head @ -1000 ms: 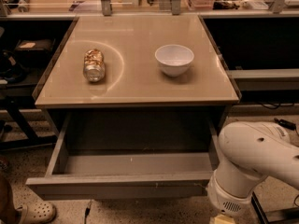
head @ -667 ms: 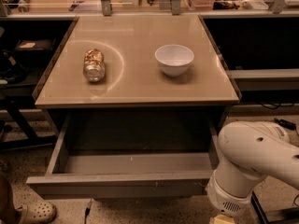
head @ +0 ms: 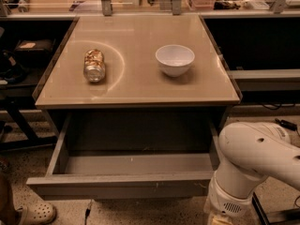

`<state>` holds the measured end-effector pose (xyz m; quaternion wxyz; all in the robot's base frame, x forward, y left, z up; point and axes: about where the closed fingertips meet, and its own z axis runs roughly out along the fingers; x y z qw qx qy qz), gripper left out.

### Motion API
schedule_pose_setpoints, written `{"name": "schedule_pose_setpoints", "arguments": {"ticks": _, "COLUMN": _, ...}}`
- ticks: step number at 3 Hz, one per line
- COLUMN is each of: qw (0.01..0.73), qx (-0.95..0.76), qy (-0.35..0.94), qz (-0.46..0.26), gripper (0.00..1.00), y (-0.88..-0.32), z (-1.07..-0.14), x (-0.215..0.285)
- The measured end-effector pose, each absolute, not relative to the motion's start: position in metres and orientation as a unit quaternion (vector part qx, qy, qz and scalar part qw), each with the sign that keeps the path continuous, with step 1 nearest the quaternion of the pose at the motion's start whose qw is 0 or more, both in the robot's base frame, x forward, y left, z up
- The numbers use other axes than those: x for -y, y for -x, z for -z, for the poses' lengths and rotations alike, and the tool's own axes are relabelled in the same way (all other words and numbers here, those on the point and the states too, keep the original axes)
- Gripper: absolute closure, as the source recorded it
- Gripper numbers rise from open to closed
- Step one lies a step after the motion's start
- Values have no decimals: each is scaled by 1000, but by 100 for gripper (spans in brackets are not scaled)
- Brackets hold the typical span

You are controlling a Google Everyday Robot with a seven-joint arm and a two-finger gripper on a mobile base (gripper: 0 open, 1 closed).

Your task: Close top drawer

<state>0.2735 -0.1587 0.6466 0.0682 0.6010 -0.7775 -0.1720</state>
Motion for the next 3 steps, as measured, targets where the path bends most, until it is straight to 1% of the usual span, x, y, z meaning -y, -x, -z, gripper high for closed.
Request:
{"name": "schedule_pose_setpoints", "arguments": {"ticks": 2, "qw": 32, "qx": 782, "qy": -609, "qz": 129, "gripper": 88, "y": -287, "z": -652, "x": 150}}
{"name": "schedule_pose_setpoints", "arguments": {"ticks": 3, "qw": 7, "qx": 788, "qy": -607, "qz": 102, "gripper": 100, "y": -304, "z": -659, "x": 147}}
